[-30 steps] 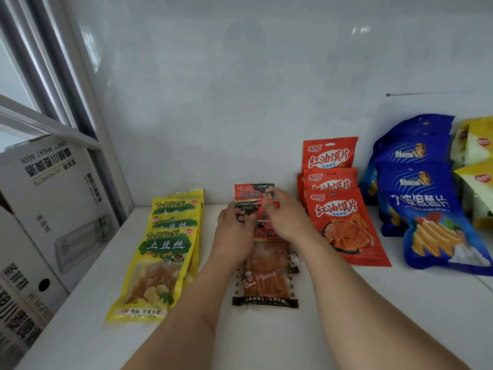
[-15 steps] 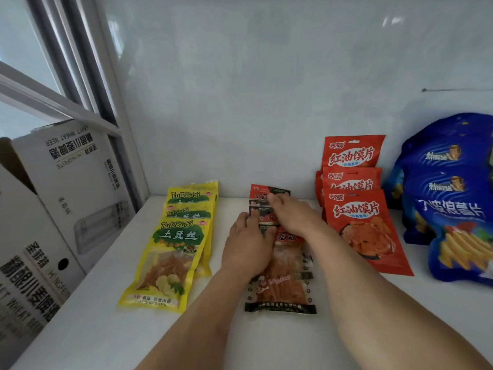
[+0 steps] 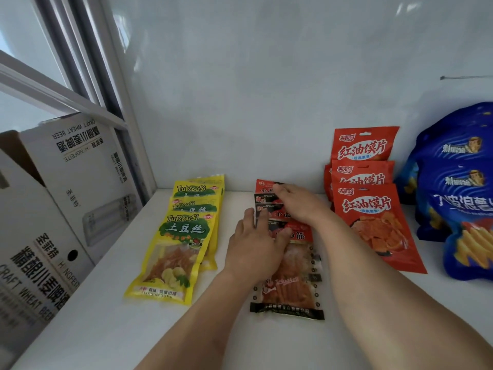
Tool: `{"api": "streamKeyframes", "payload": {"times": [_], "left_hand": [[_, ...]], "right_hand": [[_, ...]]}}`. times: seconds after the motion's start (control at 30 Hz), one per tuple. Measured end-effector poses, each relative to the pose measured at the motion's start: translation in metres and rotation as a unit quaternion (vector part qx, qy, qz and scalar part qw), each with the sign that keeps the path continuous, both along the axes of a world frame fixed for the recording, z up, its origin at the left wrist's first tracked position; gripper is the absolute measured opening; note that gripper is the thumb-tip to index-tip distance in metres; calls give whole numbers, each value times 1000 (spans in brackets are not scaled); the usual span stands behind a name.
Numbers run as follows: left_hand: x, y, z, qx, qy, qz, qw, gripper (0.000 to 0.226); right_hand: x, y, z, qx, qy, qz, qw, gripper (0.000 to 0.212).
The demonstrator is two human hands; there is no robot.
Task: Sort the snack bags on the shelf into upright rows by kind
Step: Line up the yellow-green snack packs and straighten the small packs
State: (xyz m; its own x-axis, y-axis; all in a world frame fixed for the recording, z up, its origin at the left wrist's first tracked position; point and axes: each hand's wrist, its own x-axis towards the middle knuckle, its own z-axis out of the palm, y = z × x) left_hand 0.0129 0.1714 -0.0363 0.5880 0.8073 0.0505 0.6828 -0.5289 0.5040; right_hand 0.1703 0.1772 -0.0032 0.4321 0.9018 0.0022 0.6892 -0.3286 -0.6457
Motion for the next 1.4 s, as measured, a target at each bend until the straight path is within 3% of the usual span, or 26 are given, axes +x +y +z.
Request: {"api": "streamKeyframes", "payload": {"times": [0.2,0.3,0.5,0.63,0.73,0.8,1.0,1.17,1.33,1.4], "left_hand": [[2,1,-9,22,9,-2,1000,74],[2,1,-9,19,-20,2,1000,74],[-4,4,0,-64,-103,19,992,74],[-4,1,2,-92,-142,20,985,66],[0,-4,3,-96,-149,18,984,64],[2,-6,5,-99,-147,24,984,61],[-2,-11,9,-86,-154,20,984,52],[-11,-16,11,-53,-107,1,993,68],[-21,-27,-4,8,-8,-38,999,64],[-20,-24,-14,74,50,-70,994,81]], "right_hand": [[-8,-11,-7,61,58,13,996,49],[-8,-18,-10,115,128,-17,985,50],[-9,-52,-12,204,214,-74,952,51],[-17,-62,-32,224,261,-104,933,73],[-21,-60,-41,199,302,-122,924,101],[-24,-57,-43,201,331,-127,913,106],[-26,-60,-34,174,173,-90,965,48],[-6,-45,-35,102,7,-29,994,51],[-12,-36,-45,9,-76,-38,996,51],[-15,-35,-47,-3,-95,-55,994,52]]}}
